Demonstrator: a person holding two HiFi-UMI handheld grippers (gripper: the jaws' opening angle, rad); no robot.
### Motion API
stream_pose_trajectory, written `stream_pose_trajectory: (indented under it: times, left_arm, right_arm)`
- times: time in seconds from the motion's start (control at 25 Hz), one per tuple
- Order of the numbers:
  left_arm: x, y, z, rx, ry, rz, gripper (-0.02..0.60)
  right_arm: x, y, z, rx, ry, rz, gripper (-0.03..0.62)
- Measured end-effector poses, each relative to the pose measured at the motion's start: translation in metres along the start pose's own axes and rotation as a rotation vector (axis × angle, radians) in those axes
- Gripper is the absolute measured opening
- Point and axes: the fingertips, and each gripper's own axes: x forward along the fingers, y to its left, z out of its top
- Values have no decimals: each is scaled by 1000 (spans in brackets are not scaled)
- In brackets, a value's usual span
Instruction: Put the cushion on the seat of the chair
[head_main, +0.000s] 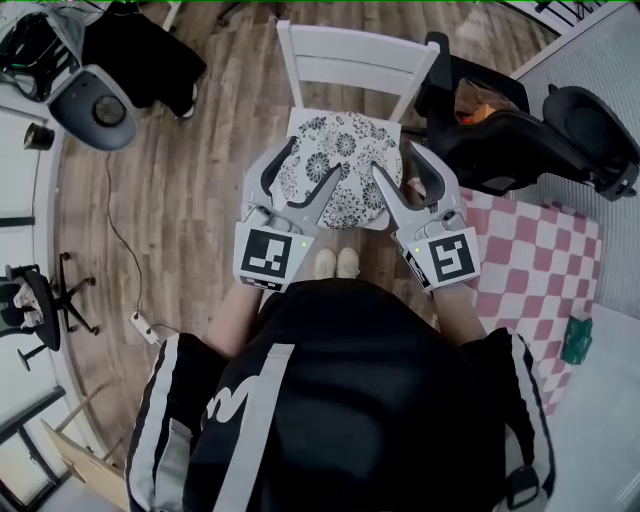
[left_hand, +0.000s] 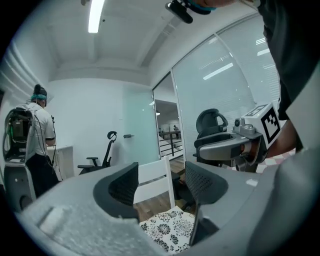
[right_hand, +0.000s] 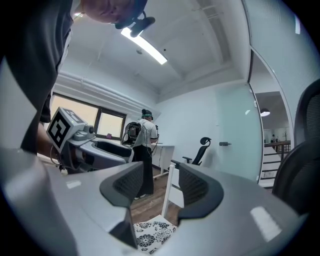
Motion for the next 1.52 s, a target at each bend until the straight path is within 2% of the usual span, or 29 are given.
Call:
stream_pose_trajectory:
  times: [0.16, 0.4, 0.68, 0.84, 1.24, 1.36, 1.52]
  left_arm:
    - [-4, 1, 16, -47, -46, -15, 275]
    - [-10, 2, 25, -39, -65, 11, 229]
    - [-14, 6, 35, -31, -98, 56, 149]
    - [-16, 8, 37, -28, -106, 84, 83]
    - [-16, 10, 43, -50, -124, 103, 34]
    - [-15, 11, 43, -50, -120, 107, 6]
    - [-13, 10, 44, -41, -126, 104, 3]
  right_arm:
    - [-1, 2, 19, 19, -37, -7, 203]
    - [-6, 4, 31, 6, -56, -17, 139]
    - [-10, 7, 34, -1, -61, -19, 96]
    - [-9, 8, 36, -2, -70, -19, 67]
    - [-7, 7, 43, -3, -89, -16, 9]
    - [-6, 9, 44, -10, -90, -4, 0]
    - [-4, 11, 45, -13, -95, 6, 0]
